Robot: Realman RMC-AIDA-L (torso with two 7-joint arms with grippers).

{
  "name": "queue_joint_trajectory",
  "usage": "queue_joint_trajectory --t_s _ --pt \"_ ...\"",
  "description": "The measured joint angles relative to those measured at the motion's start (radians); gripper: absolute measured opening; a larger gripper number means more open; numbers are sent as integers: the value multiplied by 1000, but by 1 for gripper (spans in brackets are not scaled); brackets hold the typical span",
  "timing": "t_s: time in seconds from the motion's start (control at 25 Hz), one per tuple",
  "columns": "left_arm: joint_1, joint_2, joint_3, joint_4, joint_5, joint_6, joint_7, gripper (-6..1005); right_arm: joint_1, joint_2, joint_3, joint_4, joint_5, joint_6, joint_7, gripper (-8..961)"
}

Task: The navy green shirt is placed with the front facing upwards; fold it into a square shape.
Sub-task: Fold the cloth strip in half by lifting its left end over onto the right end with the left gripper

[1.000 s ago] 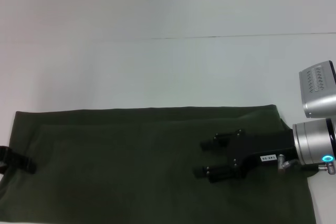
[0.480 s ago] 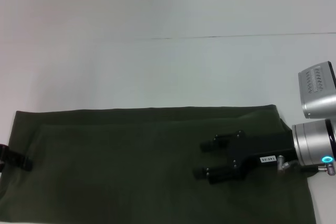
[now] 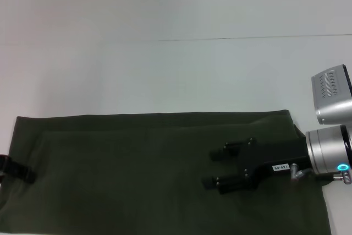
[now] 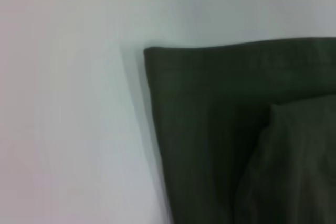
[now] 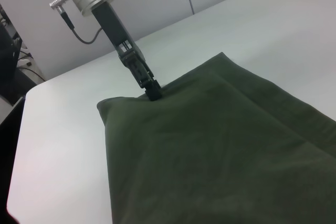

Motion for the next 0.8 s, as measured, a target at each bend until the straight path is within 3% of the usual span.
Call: queue_joint_trajectory --t_s 0.36,0.8 --pt "-22 13 -48 -31 -11 40 6 825 1 -1 -1 0 0 3 0 821" --pt "-38 20 -47 -80 -5 26 1 825 3 -1 -7 0 0 3 0 820"
